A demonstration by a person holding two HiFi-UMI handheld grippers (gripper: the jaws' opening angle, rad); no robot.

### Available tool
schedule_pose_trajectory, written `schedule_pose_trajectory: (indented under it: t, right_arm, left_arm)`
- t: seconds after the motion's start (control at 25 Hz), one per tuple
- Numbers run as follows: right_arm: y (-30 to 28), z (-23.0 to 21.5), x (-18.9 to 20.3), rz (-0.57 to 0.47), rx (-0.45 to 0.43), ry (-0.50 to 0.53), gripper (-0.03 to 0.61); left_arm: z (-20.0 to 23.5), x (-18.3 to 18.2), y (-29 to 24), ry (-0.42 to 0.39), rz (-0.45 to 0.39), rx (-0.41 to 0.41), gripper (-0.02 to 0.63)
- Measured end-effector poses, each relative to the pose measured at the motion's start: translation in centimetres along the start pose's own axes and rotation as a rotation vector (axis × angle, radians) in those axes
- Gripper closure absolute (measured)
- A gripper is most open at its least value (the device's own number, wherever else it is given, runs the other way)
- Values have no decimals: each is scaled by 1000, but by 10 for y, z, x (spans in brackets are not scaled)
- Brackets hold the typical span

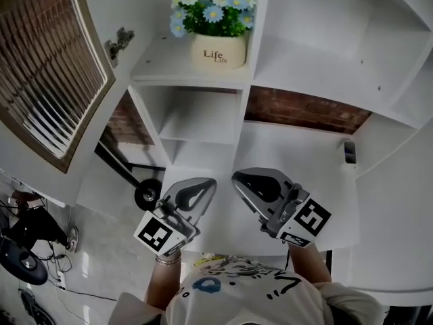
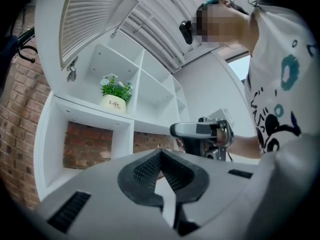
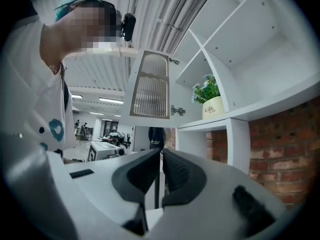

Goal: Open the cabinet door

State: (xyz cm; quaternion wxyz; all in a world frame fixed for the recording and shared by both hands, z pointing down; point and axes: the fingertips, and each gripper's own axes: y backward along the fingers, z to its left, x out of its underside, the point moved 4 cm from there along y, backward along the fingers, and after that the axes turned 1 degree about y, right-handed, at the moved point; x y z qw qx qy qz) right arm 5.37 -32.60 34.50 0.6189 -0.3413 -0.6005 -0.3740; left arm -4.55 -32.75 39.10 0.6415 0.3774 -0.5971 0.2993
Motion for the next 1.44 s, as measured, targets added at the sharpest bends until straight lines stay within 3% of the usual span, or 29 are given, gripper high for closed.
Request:
schedule_pose_trajectory:
  t: [0.4,0.68,0.84,1.44]
  right_arm:
    - [45,-5,37,110,227,-1,552]
    - [63,-2,50,126,286,-53,552]
    - [69,0,51,121,333,-23,552]
    - [74,-1,53,106,320,-47,552]
  left_arm:
    - [-33,9,-18,25,29,142,598]
    - [-46,19,-23,39,71,183,598]
    - [-51,23,-25,55,74,192,598]
    - [-58,23,-34,62,66,218,598]
